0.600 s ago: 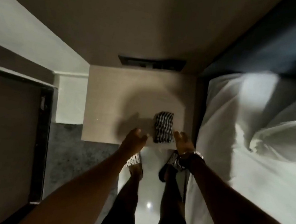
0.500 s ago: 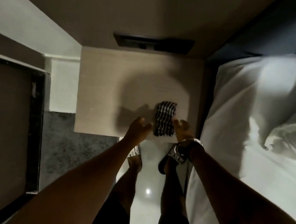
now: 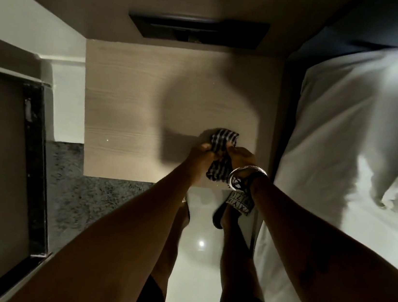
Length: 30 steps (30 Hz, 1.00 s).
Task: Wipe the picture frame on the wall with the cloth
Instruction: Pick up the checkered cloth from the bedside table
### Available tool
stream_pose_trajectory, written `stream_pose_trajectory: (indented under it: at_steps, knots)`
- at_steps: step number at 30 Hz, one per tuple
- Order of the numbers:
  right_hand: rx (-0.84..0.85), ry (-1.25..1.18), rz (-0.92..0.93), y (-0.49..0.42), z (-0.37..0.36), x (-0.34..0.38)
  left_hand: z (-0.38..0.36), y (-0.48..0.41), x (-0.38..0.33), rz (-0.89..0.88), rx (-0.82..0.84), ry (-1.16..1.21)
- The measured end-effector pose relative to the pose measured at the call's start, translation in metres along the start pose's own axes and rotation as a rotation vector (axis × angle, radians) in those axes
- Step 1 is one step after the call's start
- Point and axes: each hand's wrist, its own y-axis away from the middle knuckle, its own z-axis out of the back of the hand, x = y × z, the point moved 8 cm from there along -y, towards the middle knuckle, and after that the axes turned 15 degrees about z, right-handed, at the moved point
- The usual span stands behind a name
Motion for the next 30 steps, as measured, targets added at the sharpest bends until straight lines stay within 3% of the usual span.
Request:
stream_pose_trajectory:
  at_steps: [4,8,13,20,30]
  knots:
    - [0.024,-0.145,0.002,0.022,0.006,0.029,0.000,0.036,-0.009,-0.024,0.152,0.102]
    - [0.156,-0.287,-0.020,0.056,0.015,0.073,-0.002,0.092,-0.034,-0.093,0.231,0.076]
    - [0.219,-0.543,0.070,0.105,0.032,0.132,-0.004,0.171,-0.064,-0.159,0.162,0.023]
    - [0.146,-0.566,0.255,0.180,0.074,0.220,-0.011,0.300,-0.099,-0.291,0.045,-0.069]
    - [0.304,-0.725,0.601,0.320,0.162,0.391,-0.052,0.499,-0.182,-0.684,0.039,-0.206]
